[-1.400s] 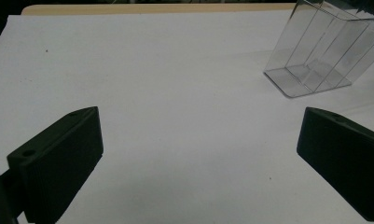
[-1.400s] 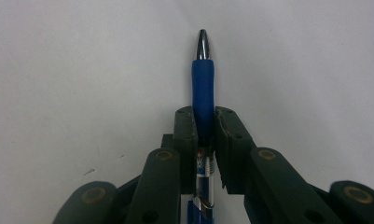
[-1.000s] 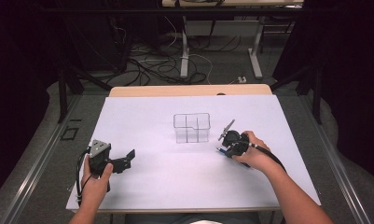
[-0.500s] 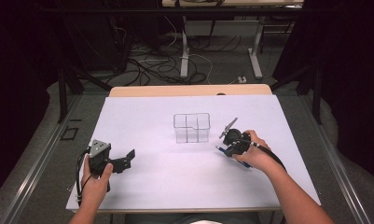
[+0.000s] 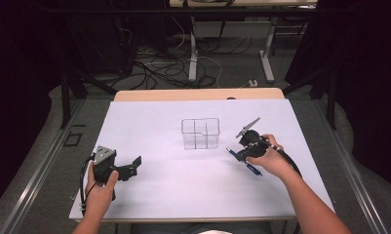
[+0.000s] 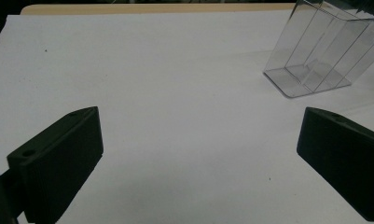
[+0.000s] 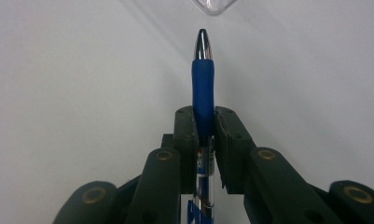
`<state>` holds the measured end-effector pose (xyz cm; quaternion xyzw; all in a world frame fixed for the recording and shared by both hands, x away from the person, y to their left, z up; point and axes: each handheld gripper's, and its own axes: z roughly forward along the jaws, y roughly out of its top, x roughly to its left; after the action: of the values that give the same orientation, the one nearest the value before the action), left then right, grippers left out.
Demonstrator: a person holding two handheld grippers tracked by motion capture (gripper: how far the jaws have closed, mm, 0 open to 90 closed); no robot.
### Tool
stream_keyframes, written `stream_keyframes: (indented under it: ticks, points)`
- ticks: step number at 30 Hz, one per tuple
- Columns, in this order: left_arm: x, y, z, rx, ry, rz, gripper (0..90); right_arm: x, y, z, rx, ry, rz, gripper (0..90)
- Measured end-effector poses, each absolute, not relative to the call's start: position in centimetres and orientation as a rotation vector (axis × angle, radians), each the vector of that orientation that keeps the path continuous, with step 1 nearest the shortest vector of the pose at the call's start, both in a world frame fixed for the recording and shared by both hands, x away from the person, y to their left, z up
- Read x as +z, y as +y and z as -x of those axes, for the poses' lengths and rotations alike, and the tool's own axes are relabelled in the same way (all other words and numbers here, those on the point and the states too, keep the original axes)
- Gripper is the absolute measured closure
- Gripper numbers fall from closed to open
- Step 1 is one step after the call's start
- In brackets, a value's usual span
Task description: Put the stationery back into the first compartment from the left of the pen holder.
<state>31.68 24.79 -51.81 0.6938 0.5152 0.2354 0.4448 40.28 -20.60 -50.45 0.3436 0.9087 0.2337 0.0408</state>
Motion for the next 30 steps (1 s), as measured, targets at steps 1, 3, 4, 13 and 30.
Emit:
stream_keyframes:
  ticks: [1, 3, 4, 13, 30]
  points:
    - [-51.8, 24.8, -31.7, 0.584, 1.275, -1.720, 0.4, -50.5, -20.6, -40.3, 0.716, 2.783, -1.052, 79.6]
    - [-51.8, 24.8, -31.7, 0.583, 1.275, -1.721, 0.4, -50.3, -20.7, -40.3, 0.756, 2.769, -1.062, 79.6]
    - [-51.8, 24.8, -31.7, 0.583, 1.275, -1.719, 0.4, -50.1, -20.8, -40.3, 0.780, 2.744, -1.073, 79.6]
    - [-51.8, 24.8, -31.7, 0.585, 1.275, -1.720, 0.4, -49.2, -21.0, -40.0, 0.947, 2.609, -1.085, 79.6]
    - [-51.8, 24.8, -31.7, 0.592, 1.275, -1.723, 0.4, -48.3, -21.1, -39.4, 1.242, 2.332, -1.087, 79.6]
